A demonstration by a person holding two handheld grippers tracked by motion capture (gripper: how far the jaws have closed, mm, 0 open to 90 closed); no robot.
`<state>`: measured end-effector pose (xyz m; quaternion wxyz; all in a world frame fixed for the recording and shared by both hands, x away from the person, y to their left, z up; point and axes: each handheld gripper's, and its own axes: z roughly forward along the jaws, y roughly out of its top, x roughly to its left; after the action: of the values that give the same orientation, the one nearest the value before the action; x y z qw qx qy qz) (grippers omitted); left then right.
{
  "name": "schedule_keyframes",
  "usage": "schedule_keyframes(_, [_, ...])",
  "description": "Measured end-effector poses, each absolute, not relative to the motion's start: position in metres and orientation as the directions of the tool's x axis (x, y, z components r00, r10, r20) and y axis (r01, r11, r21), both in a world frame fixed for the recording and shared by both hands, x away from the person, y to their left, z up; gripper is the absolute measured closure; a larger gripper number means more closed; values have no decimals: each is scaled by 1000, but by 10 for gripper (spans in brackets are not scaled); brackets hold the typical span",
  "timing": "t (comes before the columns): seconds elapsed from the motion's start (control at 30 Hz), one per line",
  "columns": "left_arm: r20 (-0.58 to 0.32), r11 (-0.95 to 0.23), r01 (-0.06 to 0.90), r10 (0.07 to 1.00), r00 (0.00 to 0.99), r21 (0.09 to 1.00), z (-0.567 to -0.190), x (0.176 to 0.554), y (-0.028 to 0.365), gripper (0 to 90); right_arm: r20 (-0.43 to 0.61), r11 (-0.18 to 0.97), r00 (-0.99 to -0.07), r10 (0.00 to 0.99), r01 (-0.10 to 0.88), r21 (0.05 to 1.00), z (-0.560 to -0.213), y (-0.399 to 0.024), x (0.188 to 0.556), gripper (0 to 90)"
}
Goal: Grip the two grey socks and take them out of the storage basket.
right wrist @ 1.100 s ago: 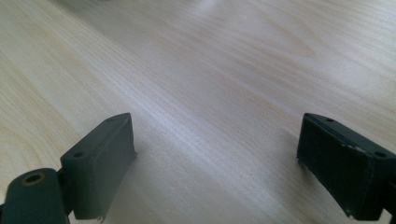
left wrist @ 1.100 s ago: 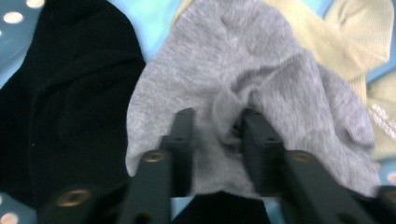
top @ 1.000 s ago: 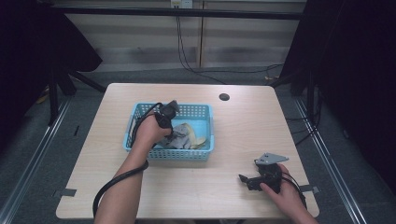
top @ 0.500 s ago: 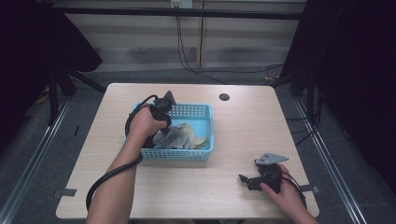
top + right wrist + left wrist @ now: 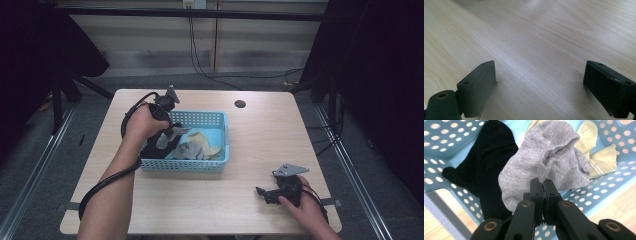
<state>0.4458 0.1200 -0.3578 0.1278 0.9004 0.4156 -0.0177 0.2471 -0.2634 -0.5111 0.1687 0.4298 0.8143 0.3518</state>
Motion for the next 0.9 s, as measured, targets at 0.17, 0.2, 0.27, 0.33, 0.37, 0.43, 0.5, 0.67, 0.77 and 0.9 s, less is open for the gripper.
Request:
schedule_keyframes(0.17, [-139, -621, 752, 743, 655, 223, -344, 445, 121, 877, 27, 384, -575, 818, 580, 719, -511, -263, 247, 107])
schedule_keyframes(0.2, [-136, -623, 750, 742, 656, 221, -342, 445, 121, 877, 28, 383, -574, 819, 581, 718, -511, -263, 247, 107])
schedule_keyframes(0.27, [-132, -625, 749, 741, 658, 220, -337, 444, 120, 877, 28, 383, -574, 819, 582, 718, -511, -263, 247, 107])
schedule_keyframes(0.33, [-127, -630, 745, 739, 662, 218, -332, 444, 120, 877, 27, 384, -574, 818, 581, 717, -511, -263, 247, 107])
schedule_keyframes(0.37, [-130, -625, 751, 743, 656, 213, -329, 445, 121, 877, 26, 385, -575, 818, 580, 718, -511, -264, 247, 107])
schedule_keyframes(0.43, [-129, -626, 751, 743, 656, 210, -327, 445, 122, 876, 26, 385, -575, 818, 580, 718, -511, -264, 247, 107])
schedule_keyframes(0.5, [-127, -628, 751, 744, 656, 202, -324, 445, 122, 876, 26, 385, -575, 817, 580, 718, -511, -264, 247, 107])
schedule_keyframes(0.67, [-120, -628, 751, 745, 656, 206, -316, 444, 125, 877, 27, 384, -575, 818, 582, 717, -511, -264, 247, 107])
schedule_keyframes(0.77, [-123, -623, 754, 748, 652, 207, -311, 443, 129, 876, 27, 386, -576, 817, 580, 718, -511, -264, 247, 107])
schedule_keyframes(0.9, [-130, -612, 765, 757, 640, 202, -306, 442, 138, 876, 26, 386, -576, 817, 580, 718, -511, -264, 247, 106])
